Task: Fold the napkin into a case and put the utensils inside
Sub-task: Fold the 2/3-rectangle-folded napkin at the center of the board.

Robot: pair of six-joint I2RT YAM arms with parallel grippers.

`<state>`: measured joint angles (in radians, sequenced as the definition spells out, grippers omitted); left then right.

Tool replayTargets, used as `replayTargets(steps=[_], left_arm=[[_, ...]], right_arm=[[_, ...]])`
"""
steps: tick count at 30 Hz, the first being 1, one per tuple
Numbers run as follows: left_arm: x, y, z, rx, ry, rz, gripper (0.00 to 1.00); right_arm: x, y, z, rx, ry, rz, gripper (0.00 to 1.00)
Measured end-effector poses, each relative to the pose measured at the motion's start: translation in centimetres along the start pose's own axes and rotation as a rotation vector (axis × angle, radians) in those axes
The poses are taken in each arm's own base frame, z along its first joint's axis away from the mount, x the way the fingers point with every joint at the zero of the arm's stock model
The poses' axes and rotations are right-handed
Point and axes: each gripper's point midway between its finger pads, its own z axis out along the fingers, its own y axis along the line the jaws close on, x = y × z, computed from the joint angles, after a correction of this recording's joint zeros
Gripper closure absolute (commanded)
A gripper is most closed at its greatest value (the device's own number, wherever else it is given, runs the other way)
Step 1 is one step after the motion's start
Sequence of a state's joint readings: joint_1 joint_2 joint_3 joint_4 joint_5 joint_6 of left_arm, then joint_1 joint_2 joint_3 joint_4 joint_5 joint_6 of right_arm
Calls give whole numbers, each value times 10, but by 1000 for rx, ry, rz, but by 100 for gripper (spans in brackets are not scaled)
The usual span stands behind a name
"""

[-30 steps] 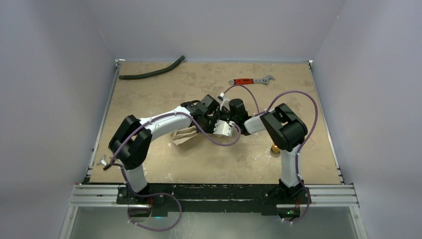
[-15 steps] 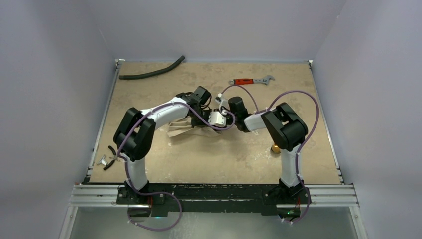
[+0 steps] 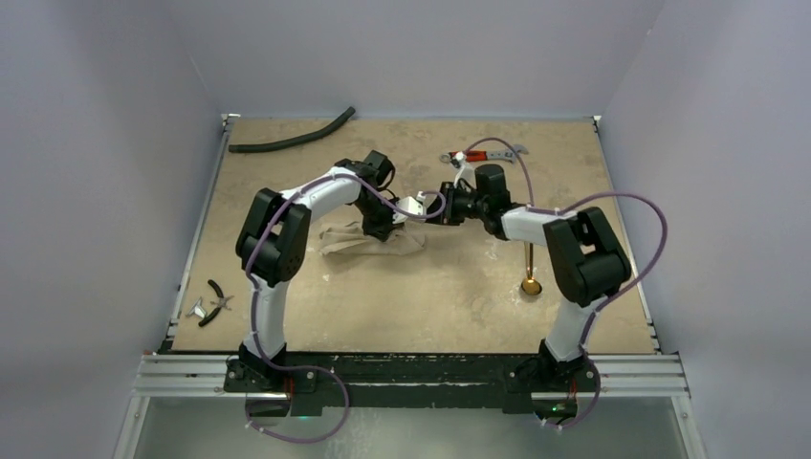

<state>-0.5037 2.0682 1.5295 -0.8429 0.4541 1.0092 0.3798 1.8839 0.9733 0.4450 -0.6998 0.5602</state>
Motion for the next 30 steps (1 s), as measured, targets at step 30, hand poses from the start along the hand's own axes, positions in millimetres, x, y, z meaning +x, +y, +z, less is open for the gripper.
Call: replayTargets(steps=[30], left_arm=[[-1,3,-3,129,-110,-186,63]], right_arm=[[23,38,34,-93,-201,-123,100]])
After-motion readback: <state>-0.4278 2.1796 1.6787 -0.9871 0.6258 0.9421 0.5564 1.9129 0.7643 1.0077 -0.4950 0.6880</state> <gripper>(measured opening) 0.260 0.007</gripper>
